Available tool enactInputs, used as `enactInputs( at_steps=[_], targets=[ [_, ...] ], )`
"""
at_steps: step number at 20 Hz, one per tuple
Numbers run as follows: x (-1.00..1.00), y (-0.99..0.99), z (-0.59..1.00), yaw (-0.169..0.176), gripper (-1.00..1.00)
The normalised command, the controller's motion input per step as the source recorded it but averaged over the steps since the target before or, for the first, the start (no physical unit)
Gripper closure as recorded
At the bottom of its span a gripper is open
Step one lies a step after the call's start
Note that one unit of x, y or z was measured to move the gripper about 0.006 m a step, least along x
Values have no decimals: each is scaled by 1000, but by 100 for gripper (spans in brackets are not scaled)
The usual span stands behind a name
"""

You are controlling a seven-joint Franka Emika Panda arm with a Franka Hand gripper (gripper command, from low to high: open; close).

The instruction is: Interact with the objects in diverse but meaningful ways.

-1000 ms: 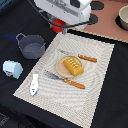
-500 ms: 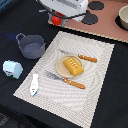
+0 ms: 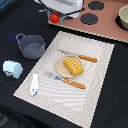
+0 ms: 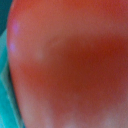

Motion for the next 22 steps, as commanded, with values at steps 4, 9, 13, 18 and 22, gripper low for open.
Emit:
enactInputs(
  at_steps=[4,9,13,18,22],
  targets=[
    [-346,0,-395,-38,100],
    [-343,0,-461,-33,100],
    [-359,1,-476,-29,100],
    [-355,23,-474,-24,100],
    [-311,45,-404,-20,100]
  ],
)
